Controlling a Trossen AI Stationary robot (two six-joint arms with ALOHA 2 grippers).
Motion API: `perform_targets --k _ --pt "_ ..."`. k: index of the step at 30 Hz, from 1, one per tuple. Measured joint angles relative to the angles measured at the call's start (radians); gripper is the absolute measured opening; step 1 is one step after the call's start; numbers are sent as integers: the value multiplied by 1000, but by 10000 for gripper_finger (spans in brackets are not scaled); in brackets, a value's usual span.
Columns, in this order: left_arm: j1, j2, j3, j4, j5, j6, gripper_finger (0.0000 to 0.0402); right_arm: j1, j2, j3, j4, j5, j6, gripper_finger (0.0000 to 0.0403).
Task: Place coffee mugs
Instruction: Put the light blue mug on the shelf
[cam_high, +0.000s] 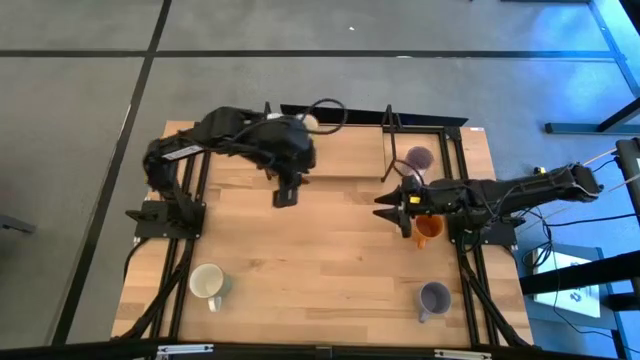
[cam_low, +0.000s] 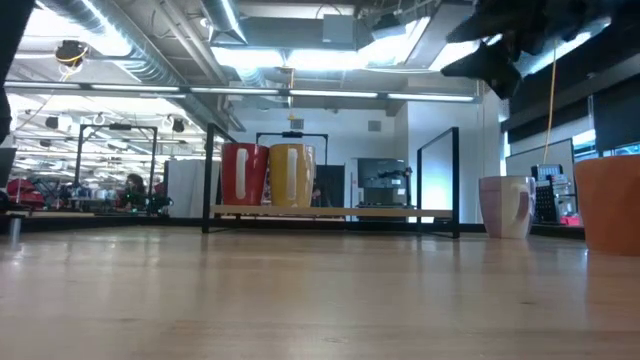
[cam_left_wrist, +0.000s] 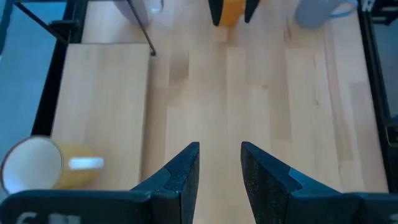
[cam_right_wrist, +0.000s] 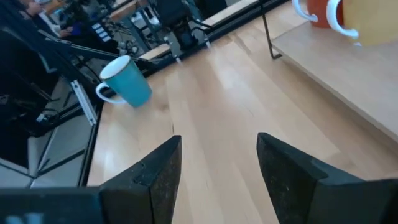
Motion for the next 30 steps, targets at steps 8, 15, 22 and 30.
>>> perform_targets --k 8,15,22,30 --pt "-77 -270 -321 27 -44 -151 112 45 131 89 -5 55 55 198" --pt "-215 -510 -642 35 -37 -443 112 83 217 123 4 86 91 198" --pt "-405 -638 -887 26 42 -684 112 88 234 123 2 74 149 198" --pt "-522 -657 -1075 90 155 -812 112 88 234 123 2 88 149 198"
